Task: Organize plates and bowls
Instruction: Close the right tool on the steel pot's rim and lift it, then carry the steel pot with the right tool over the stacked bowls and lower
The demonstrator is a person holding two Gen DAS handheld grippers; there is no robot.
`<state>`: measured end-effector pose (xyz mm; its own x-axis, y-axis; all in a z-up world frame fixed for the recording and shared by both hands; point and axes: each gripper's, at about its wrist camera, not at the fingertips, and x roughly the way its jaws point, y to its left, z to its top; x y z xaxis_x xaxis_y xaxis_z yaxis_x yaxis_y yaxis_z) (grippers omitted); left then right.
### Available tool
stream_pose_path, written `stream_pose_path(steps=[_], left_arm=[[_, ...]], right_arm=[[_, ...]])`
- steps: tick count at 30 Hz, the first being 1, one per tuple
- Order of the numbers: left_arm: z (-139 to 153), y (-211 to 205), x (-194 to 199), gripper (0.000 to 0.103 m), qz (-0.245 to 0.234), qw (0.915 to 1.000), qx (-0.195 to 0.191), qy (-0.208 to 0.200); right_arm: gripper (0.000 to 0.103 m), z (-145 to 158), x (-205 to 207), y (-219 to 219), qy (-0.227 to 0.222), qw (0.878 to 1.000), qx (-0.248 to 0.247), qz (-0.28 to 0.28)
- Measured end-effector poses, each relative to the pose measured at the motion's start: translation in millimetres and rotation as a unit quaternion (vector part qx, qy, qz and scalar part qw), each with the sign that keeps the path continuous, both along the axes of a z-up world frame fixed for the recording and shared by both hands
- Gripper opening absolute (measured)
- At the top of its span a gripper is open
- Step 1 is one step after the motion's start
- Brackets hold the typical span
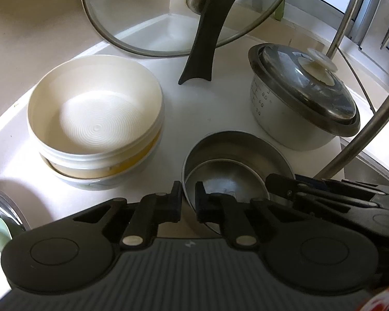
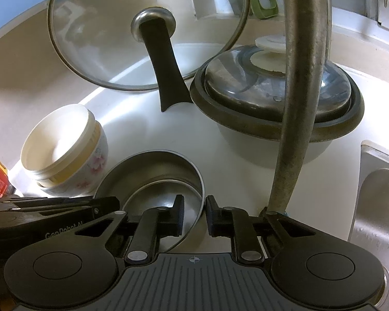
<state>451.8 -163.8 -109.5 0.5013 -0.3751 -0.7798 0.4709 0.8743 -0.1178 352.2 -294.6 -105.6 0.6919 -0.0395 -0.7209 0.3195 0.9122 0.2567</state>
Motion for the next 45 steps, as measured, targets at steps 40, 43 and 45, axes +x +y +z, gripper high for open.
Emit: stream_pose_path(steps=[40, 43, 45], left_arm=[[67, 41, -36, 0.009, 0.011, 0.9977, -0.053, -0.042], [73, 46, -35, 0.009, 0.02, 0.9969, -0.056, -0.051], [76, 50, -33, 0.009, 0.027, 0.9964, -0.058, -0.057]], right_arm=[[0.008, 73, -23, 15, -0.05, 0.998, -0.025, 0.043], [0.008, 79, -18, 19, -0.059, 0.996, -0.028, 0.053], [0.008, 83, -14, 21, -0.064, 0.996, -0.027, 0.059]])
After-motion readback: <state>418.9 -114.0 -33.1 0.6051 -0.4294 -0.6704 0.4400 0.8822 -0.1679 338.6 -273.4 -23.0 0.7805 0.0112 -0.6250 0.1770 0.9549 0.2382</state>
